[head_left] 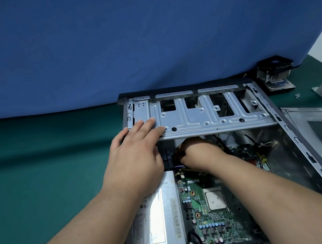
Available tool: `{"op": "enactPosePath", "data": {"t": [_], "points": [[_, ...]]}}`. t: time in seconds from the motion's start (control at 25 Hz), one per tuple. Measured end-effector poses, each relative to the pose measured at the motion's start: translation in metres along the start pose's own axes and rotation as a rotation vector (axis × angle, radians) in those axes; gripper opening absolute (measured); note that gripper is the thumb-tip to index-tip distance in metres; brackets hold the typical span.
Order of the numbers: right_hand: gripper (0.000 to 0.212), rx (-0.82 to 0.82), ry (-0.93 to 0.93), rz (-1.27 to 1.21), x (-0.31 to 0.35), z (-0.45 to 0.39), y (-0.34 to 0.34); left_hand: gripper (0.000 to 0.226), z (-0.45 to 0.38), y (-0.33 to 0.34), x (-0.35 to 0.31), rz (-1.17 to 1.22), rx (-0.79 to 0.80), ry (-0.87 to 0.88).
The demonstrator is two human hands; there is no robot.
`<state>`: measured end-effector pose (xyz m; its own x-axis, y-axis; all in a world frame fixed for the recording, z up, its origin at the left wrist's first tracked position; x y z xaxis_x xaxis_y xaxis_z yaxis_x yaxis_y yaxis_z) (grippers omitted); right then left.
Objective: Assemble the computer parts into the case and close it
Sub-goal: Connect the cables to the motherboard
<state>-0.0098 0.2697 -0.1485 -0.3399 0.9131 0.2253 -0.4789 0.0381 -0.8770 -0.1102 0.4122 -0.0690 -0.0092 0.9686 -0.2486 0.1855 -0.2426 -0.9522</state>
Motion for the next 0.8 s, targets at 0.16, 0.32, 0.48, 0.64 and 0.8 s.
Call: {"op": "enactPosePath", "data": {"t": [0.16,0.32,0.48,0.64,0.8], "points": [[0.021,-0.003,-0.025,0.001,0.0014,-0.0005,0.0002,0.058,-0.0001,0.0001,0.0008,-0.001,0.001,-0.005],[0.02,-0.013,-0.03,0.009,0.0012,0.0001,0.0,0.058,-0.0004,0.0,0.0002,0.001,0.004,-0.008],[0.018,-0.067,-0.038,0.026,0.0019,0.0036,0.0,0.058,-0.0006,-0.0003,0.0004,0.001,0.007,-0.008],[0.019,-0.114,-0.041,0.034,0.0031,0.0062,-0.001,0.057,-0.0005,-0.0004,0.0005,0.006,0.007,-0.01],[0.02,-0.112,-0.042,0.05,0.0041,0.006,0.0003,0.057,-0.0004,-0.0002,0.0008,0.007,0.005,-0.01]]}}
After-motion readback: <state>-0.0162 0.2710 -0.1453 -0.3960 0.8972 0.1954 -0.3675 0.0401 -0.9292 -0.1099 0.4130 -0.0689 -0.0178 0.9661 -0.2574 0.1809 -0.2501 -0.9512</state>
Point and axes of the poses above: each hand's wrist, its own z-axis away from the middle knuckle, its own y-axis out of the palm, x = y × z, the point moved 4 cm from there along -z, towards the middle knuckle, and after that the axes turned 3 degrees about y, right-handed, at the moved point
